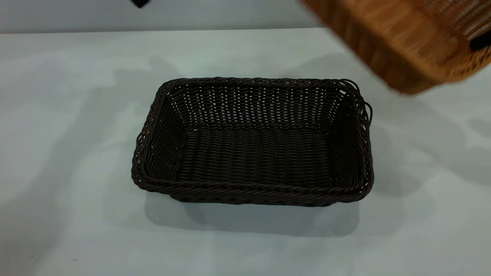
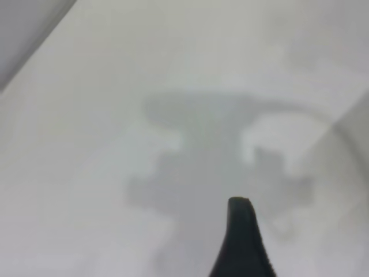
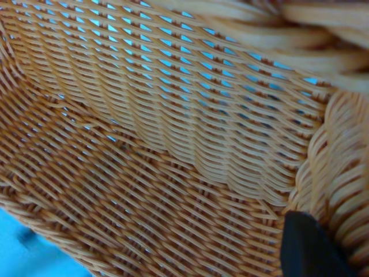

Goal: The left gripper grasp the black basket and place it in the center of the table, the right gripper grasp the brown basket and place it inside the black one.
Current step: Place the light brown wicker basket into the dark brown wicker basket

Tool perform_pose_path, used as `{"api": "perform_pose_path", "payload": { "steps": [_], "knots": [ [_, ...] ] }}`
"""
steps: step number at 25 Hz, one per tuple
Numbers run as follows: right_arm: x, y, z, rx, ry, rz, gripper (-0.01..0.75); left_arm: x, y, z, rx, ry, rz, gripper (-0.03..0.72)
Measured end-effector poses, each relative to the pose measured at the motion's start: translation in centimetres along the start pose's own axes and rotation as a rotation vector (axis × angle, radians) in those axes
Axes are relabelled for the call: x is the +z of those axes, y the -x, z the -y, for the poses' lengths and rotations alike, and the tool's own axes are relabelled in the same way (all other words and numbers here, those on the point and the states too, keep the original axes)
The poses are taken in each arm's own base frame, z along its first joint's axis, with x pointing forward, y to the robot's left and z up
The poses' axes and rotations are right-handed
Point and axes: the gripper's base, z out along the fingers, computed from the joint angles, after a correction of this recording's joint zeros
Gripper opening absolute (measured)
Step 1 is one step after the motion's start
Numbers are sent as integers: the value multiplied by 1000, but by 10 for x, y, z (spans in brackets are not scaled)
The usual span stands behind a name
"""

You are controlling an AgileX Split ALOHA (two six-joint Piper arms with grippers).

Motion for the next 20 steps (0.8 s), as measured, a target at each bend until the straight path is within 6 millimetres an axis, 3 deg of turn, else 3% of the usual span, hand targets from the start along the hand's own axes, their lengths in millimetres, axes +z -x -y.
{"api": "perform_pose_path", "payload": {
  "steps": [4,10,14,20],
  "knots": [
    [23,-26,-25,-99,-98,-153,64,-3,-9,-14,-65,-9,19,482],
    [68,-63,-50,-266,-252,-312,64,-3,-10,-16,-76,-12,23,482],
    [88,-77,-70,-348,-273,-330,64,-3,-9,-15,-79,-14,25,482],
    [106,-79,-87,-426,-282,-318,64,-3,-10,-15,-79,-16,23,482]
  ]
}}
